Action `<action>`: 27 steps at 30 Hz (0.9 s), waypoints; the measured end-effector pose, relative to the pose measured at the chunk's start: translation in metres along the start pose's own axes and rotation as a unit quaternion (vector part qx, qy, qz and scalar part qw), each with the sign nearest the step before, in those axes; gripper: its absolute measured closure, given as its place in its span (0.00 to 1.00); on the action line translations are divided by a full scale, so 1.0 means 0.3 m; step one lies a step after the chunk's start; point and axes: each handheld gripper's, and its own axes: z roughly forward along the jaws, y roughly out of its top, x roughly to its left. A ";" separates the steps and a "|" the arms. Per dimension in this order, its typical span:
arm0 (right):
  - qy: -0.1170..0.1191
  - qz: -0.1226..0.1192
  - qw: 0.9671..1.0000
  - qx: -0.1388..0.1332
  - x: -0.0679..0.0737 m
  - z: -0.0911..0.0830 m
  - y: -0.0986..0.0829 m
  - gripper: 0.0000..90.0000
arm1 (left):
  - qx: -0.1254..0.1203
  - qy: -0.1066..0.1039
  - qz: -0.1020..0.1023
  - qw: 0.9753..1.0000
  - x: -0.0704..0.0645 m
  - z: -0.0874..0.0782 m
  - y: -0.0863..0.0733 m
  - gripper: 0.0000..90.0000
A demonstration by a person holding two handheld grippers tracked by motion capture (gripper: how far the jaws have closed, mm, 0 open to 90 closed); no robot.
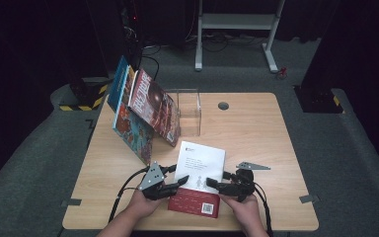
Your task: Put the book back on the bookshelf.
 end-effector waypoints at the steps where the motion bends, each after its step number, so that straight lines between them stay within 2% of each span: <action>1: -0.001 -0.002 1.000 -0.003 0.002 -0.002 0.001 0.22 | 0.000 0.000 0.000 1.000 0.000 0.000 0.000 0.54; 9: -0.011 -0.025 0.999 -0.016 0.014 -0.020 0.006 0.28 | 0.007 0.008 -0.018 1.000 0.007 0.005 -0.003 0.54; 13: -0.017 -0.030 0.999 -0.019 0.021 -0.024 0.006 0.29 | 0.012 0.012 -0.023 1.000 0.007 0.007 -0.003 0.53; 16: -0.019 -0.034 0.999 -0.025 0.027 -0.029 0.006 0.31 | 0.017 0.017 -0.035 0.999 0.008 0.010 -0.002 0.53; 21: -0.027 -0.053 0.998 -0.034 0.039 -0.037 0.008 0.33 | 0.017 0.022 -0.038 0.999 0.005 0.009 0.000 0.53; 27: -0.030 -0.059 0.997 -0.038 0.043 -0.038 0.007 0.35 | 0.026 0.038 -0.052 0.998 -0.004 0.009 0.001 0.52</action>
